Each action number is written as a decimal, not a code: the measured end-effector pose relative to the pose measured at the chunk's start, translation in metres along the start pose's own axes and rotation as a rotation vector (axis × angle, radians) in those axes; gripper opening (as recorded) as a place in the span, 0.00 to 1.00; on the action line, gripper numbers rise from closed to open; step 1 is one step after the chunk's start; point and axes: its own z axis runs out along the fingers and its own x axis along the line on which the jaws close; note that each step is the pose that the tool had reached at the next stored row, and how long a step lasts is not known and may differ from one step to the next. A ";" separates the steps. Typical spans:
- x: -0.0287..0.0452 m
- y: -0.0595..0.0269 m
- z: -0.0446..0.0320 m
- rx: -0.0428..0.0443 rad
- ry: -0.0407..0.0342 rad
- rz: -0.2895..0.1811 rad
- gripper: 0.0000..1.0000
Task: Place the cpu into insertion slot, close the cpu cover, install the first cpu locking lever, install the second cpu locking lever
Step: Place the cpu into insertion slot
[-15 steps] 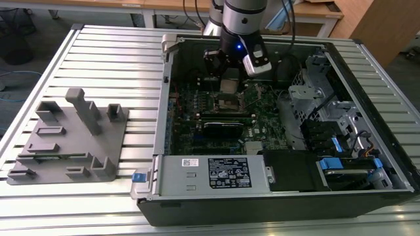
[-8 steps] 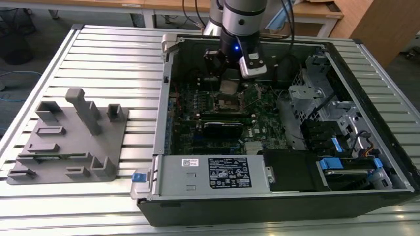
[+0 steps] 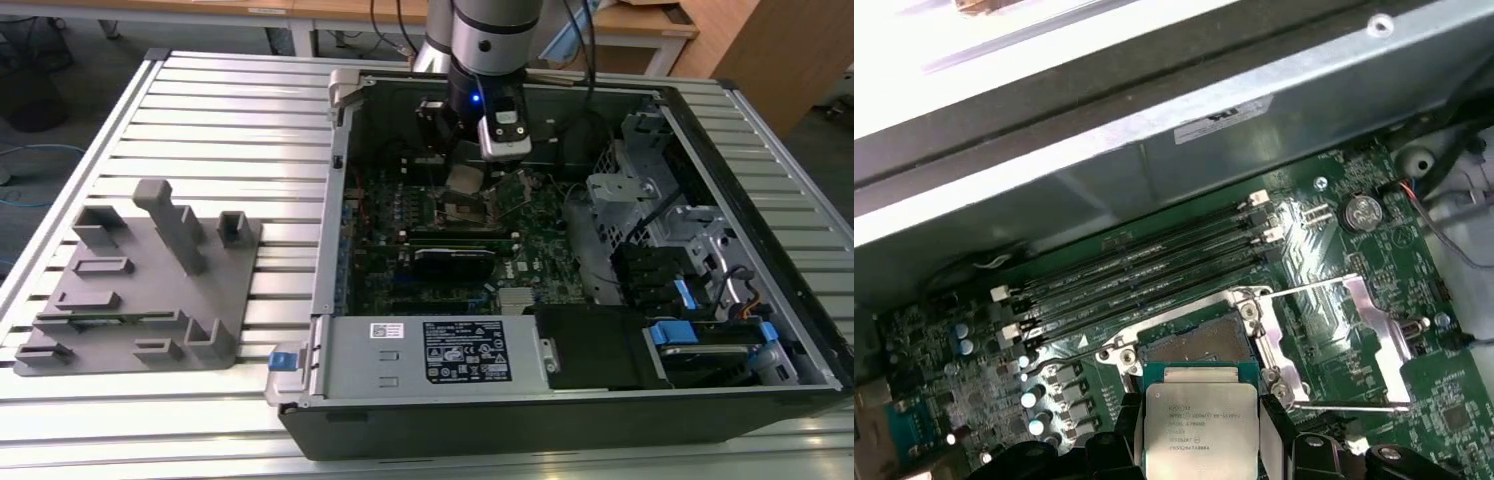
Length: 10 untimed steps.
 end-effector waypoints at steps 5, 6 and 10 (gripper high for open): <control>0.0000 0.0000 0.0001 -0.0001 -0.0002 0.000 0.54; 0.0000 0.0000 0.0001 -0.0002 -0.0003 0.003 0.54; 0.0000 0.0000 0.0005 0.0008 -0.0043 0.062 0.54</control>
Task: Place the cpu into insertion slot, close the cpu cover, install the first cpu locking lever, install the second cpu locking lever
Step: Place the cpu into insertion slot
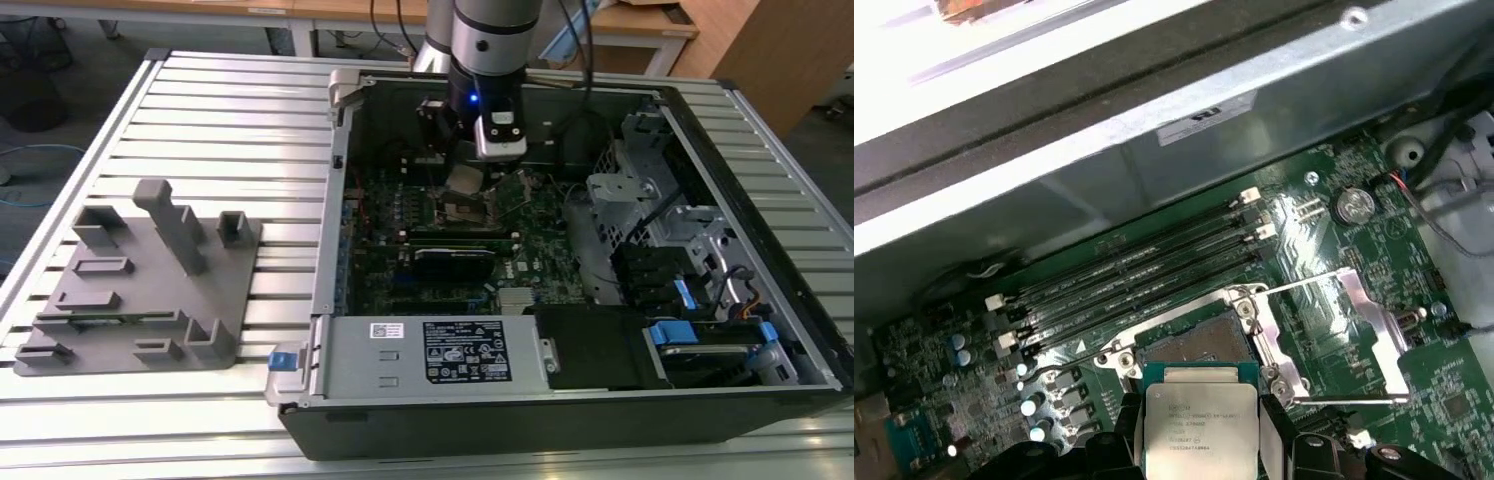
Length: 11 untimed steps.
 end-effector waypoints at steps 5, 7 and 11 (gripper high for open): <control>0.0000 0.0000 0.0008 0.0012 -0.0062 0.089 0.54; 0.0000 -0.0001 0.0011 0.0019 -0.0087 0.126 0.54; 0.0000 -0.0001 0.0017 0.0029 -0.0136 0.197 0.54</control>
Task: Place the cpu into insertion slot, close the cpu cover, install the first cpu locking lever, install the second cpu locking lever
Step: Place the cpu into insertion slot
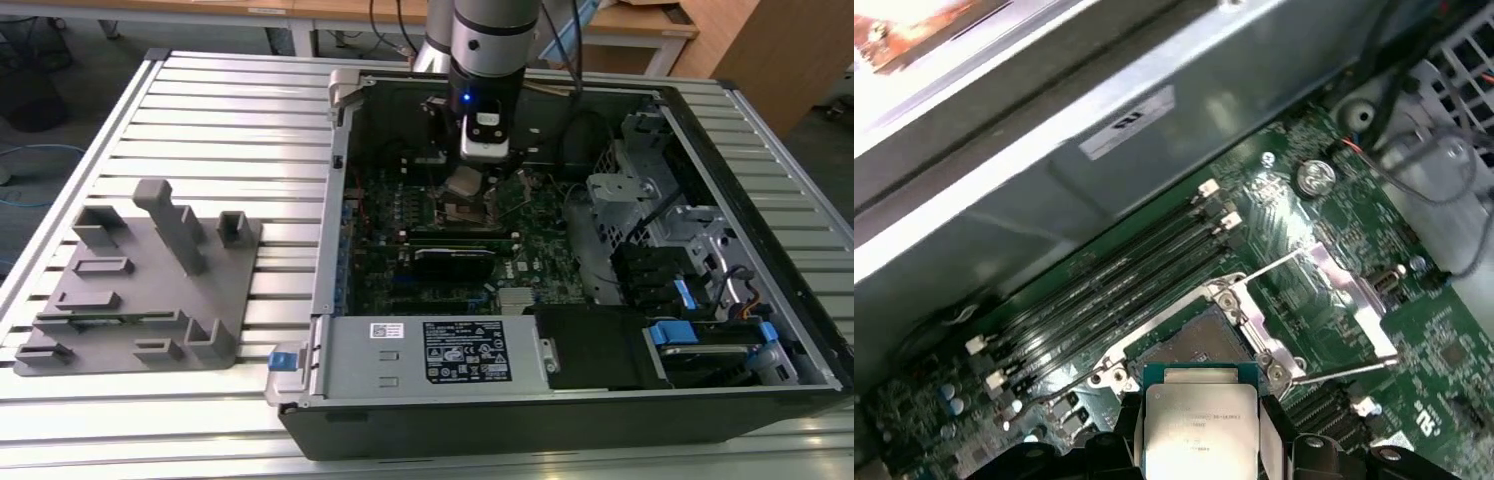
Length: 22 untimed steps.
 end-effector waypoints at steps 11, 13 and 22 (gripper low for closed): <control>0.0000 0.0000 0.0004 0.0015 -0.0072 0.104 0.54; 0.0000 0.0000 0.0004 0.0015 -0.0072 0.104 0.54; 0.0000 0.0000 0.0007 0.0017 -0.0074 0.107 0.54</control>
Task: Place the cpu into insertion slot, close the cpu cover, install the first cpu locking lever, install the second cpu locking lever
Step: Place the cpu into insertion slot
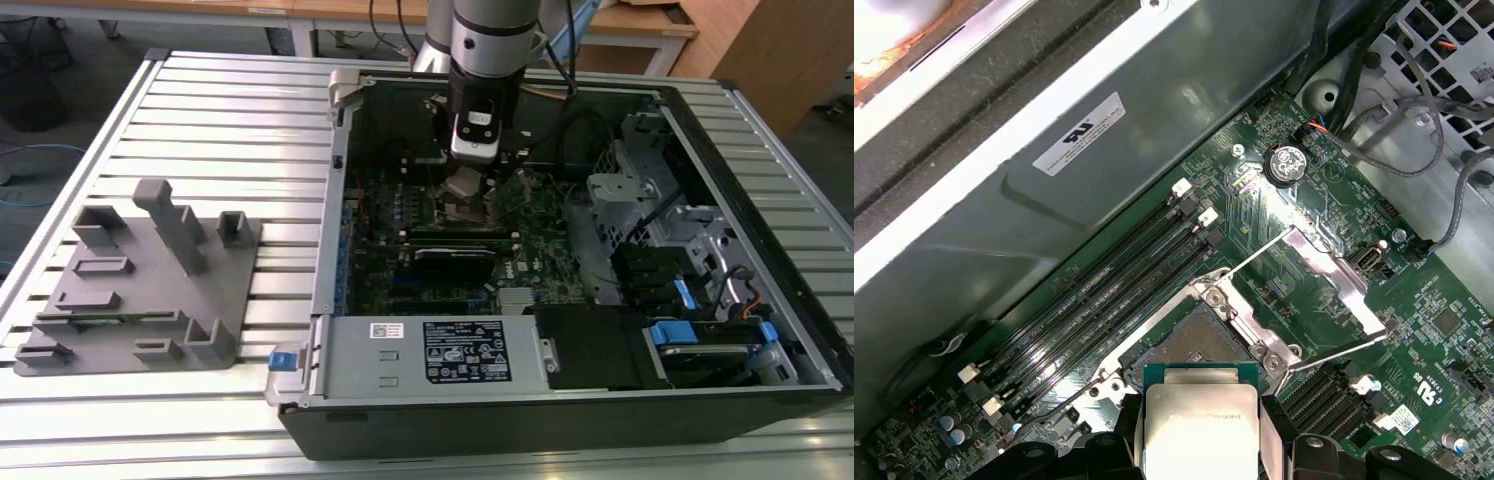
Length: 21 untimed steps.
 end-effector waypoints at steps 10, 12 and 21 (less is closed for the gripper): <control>0.0000 -0.0001 0.0017 0.0024 -0.0115 0.168 0.54; 0.0000 -0.0002 0.0021 0.0029 -0.0140 0.204 0.54; 0.0000 -0.0002 0.0032 0.0054 -0.0253 0.368 0.54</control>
